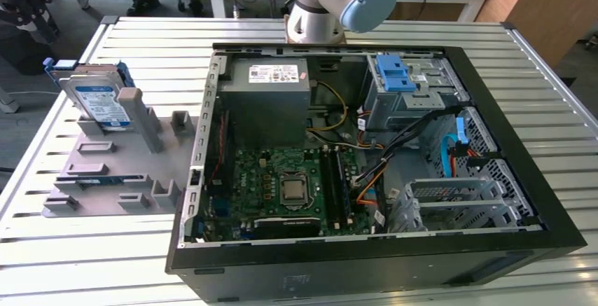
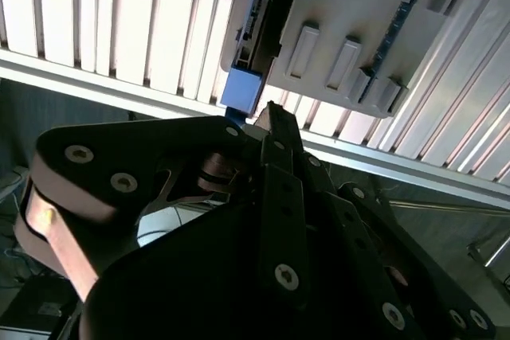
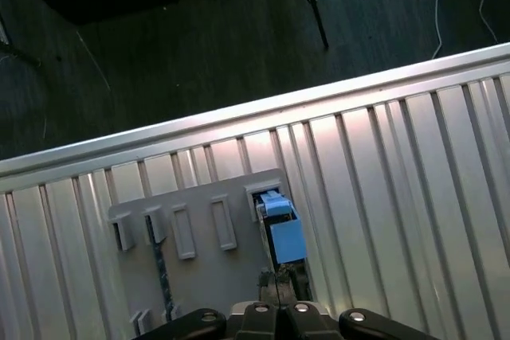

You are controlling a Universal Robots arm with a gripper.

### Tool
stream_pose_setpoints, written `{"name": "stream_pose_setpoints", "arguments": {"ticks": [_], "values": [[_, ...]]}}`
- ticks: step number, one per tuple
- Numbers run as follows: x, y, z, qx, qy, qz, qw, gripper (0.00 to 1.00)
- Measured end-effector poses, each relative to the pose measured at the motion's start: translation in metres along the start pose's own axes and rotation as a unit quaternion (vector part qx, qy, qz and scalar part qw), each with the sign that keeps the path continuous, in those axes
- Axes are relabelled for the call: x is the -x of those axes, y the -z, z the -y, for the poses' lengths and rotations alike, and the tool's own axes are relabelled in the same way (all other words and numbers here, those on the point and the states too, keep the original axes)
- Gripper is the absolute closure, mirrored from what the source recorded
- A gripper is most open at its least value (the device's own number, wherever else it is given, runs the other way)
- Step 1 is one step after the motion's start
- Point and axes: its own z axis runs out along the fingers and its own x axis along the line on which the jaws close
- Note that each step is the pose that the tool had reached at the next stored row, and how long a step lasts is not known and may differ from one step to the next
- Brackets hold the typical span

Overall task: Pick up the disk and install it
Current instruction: 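Pick up the disk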

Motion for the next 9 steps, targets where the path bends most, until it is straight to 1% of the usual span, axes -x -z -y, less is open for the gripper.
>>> {"name": "stream_pose_setpoints", "arguments": {"ticks": [2, 9], "values": [[0.0, -0.0001, 0.0, 0.0002, 0.01, -0.0004, 0.9999, 0.89], [0.0, -0.0002, 0.0, 0.0002, 0.012, -0.0004, 0.9999, 0.89]]}}
